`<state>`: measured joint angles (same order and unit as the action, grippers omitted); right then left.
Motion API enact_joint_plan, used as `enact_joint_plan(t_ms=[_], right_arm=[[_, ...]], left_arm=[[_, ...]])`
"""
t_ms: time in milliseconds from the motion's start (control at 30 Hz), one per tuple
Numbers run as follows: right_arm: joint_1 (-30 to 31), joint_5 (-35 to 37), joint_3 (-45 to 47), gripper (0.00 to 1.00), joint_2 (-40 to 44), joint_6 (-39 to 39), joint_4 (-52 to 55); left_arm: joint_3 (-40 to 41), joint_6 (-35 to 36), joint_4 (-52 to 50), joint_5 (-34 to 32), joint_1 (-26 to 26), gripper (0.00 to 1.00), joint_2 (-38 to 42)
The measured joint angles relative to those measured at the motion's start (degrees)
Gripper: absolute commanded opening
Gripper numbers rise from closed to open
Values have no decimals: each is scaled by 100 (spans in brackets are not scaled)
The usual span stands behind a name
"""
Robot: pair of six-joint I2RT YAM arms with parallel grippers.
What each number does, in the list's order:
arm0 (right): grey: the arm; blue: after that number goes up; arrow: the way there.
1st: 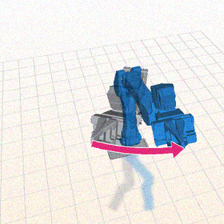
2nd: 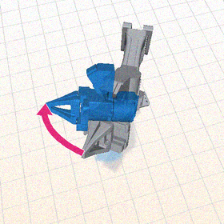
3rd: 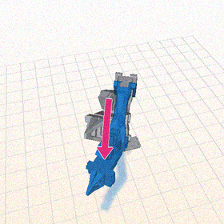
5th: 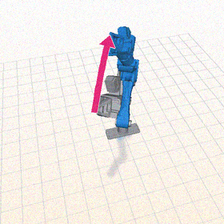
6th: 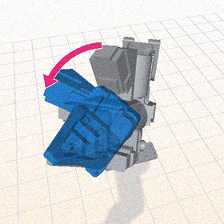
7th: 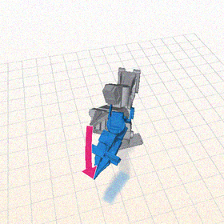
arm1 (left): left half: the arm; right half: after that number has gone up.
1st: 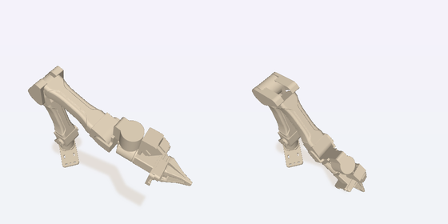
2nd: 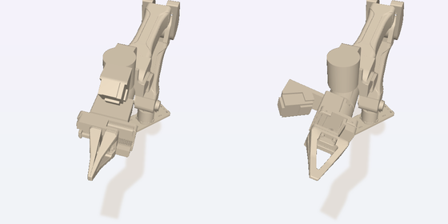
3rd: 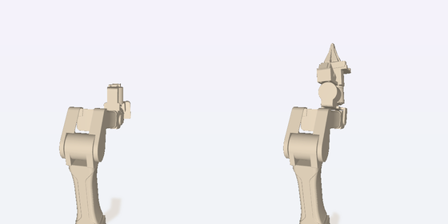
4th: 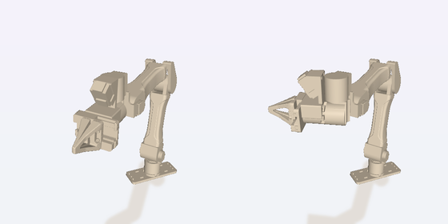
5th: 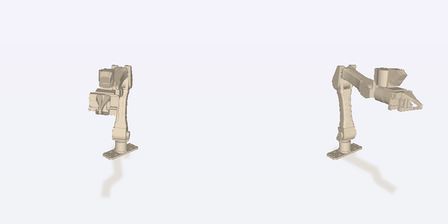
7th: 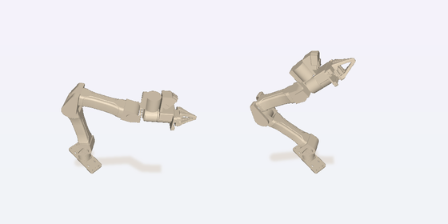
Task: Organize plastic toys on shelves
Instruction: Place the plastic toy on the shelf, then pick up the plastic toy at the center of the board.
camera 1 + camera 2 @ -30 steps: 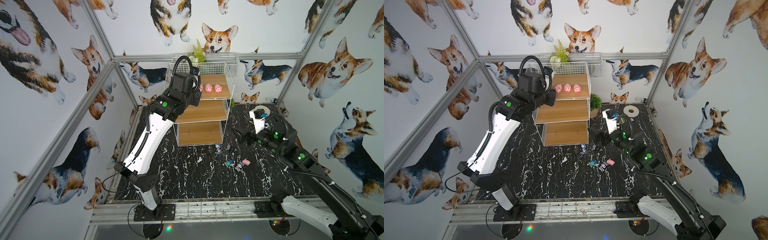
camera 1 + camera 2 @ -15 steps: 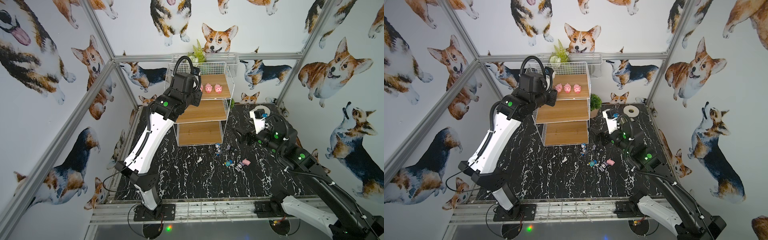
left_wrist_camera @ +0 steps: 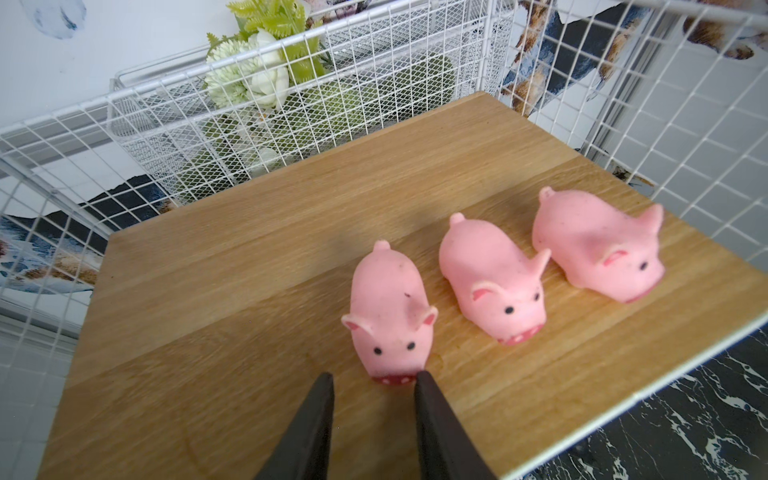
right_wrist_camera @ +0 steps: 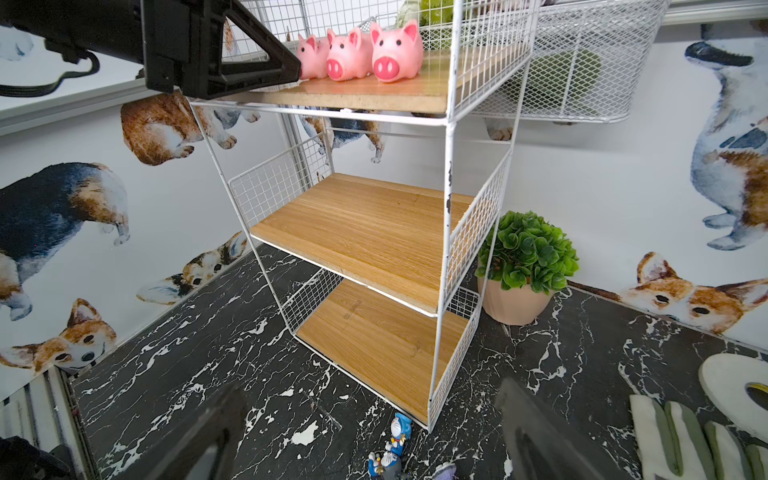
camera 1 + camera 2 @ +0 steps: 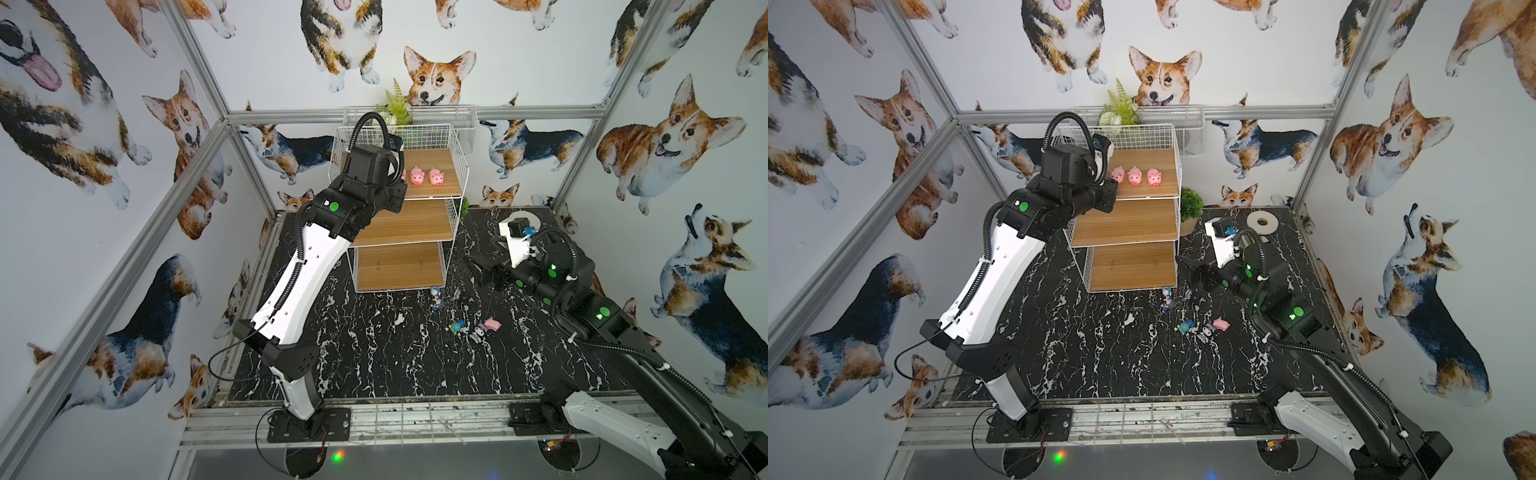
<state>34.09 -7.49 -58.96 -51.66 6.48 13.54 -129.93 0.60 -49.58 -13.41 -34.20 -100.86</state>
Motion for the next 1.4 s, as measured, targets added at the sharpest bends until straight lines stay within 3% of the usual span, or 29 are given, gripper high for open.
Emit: enact_joint_plan(t_ms=[133, 333, 467, 700, 800, 967, 1067, 1133, 1267, 1400], right_arm=[[0, 2, 0, 100, 13, 4, 0], [0, 33, 0, 100, 61, 111, 111], [0, 339, -7, 100, 127, 291, 551], [-96, 1051, 164, 93, -26, 1088, 1917], [-330, 1132, 450, 84, -79, 1445, 2424], [-1342, 750, 1156, 56, -356, 1943, 2835], [-1567, 457, 1274, 50, -804, 2085, 2933], [-1593, 291, 1272, 47, -1150, 2109, 2931], [-1613, 170, 1270, 44, -1788, 2111, 2898], [-1613, 142, 1174, 40, -2291, 2107, 2789]], left_arm=[[-22, -22, 2, -2, 0, 36, -4], [208, -37, 68, 44, -59, 47, 326], [1202, -35, 339, 181, -105, 53, 1248], [3786, -155, 1381, 955, -308, 67, 2962], [4903, -243, 1659, 1272, -498, 71, 3510], [6671, -568, 2138, 1558, -671, 78, 4293], [7471, -898, 2452, 1818, -697, 84, 4500], [7925, -1154, 2717, 2000, -717, 100, 4507], [8813, -1733, 3285, 2406, -743, 100, 4275], [9193, -2122, 3746, 2710, -745, 100, 3923]])
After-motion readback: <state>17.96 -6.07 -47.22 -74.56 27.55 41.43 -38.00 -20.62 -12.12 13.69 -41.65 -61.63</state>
